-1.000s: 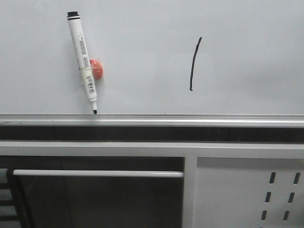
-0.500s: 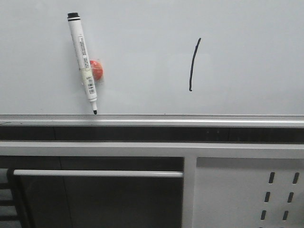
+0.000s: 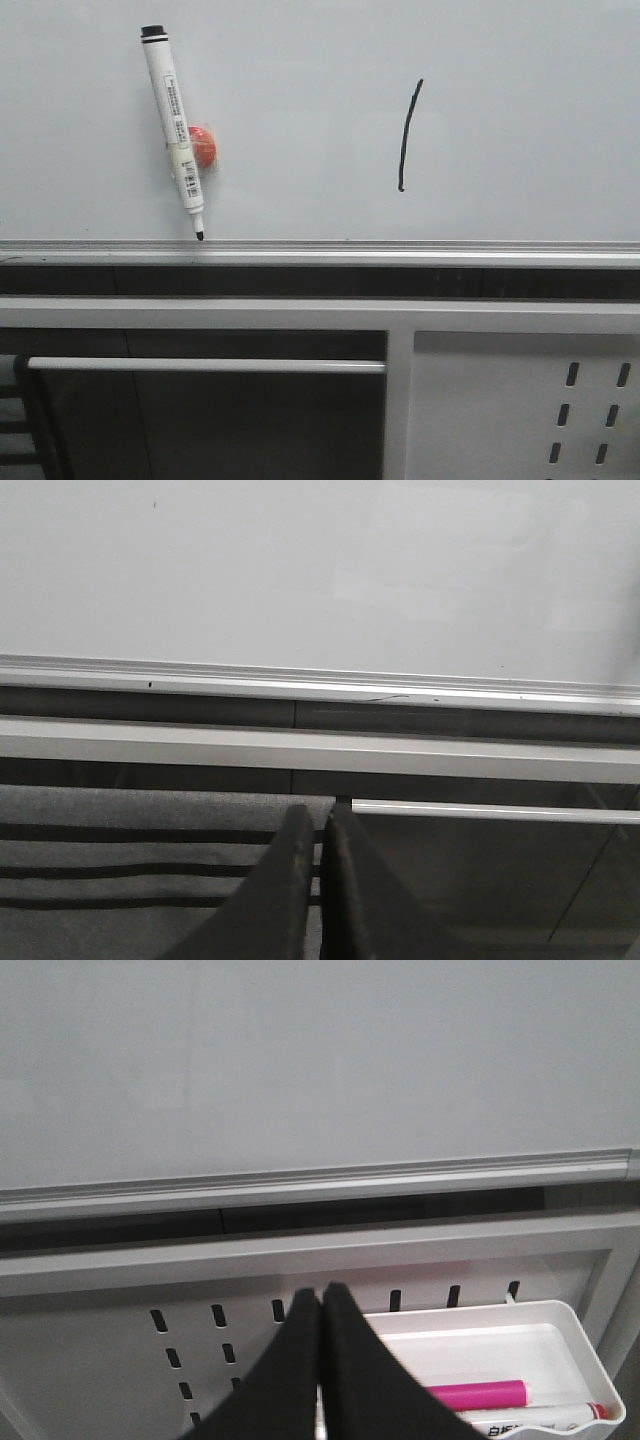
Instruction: Write number 1 on whiteboard
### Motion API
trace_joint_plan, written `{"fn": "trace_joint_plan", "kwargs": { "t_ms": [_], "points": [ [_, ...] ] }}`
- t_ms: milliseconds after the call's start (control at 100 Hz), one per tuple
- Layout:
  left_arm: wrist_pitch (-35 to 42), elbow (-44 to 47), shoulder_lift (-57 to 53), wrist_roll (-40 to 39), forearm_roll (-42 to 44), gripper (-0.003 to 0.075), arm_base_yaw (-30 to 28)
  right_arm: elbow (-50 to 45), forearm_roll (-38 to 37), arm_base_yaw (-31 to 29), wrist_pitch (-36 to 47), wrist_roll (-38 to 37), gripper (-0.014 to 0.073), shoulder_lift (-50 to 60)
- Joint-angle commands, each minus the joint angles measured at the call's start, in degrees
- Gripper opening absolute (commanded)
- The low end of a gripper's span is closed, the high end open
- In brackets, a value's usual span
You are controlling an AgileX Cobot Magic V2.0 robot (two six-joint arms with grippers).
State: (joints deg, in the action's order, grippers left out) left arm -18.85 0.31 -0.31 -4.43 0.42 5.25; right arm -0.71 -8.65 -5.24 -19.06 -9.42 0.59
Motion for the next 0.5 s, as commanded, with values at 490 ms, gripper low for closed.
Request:
{"fn": "trace_joint_plan", "kwargs": {
  "t_ms": [490],
  "points": [
    [3.39,1.26,-1.62,-0.4,-0.42,-0.0018,-0.14,-1.62,4.5,-0.36,1.01,9.42,-0.0076,1.02]
  ]
}}
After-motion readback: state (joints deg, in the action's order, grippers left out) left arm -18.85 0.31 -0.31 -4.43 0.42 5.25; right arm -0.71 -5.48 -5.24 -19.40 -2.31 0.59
